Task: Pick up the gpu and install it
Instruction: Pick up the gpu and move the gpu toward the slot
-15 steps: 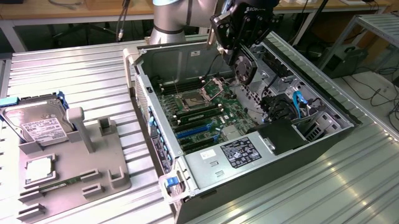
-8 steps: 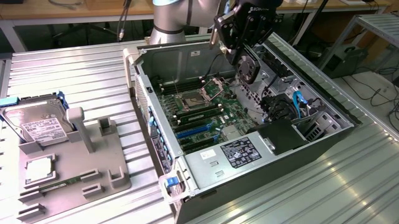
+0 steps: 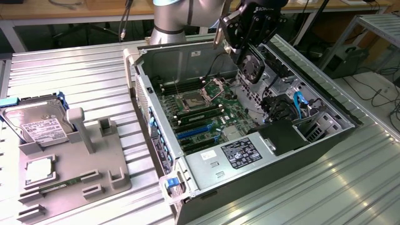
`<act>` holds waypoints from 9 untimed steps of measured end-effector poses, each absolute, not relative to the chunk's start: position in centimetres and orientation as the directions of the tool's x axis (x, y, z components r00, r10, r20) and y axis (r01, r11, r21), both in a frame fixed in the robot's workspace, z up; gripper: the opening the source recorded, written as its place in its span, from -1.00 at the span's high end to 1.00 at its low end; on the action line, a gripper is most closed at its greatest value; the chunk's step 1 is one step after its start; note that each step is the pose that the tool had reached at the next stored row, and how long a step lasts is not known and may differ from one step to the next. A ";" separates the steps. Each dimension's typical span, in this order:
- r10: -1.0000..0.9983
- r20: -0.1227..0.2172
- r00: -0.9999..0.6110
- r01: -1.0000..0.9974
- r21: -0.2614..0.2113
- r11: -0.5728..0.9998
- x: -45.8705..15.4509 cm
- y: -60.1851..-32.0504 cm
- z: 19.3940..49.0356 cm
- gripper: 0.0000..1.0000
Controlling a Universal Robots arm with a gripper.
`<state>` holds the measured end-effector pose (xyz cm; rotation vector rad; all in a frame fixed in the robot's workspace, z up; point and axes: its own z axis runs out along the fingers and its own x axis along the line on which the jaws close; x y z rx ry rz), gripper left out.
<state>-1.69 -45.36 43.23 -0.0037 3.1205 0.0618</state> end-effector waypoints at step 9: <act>-0.002 -0.021 -1.000 -0.003 0.040 0.999 -0.5 -45.4 43.2 0.44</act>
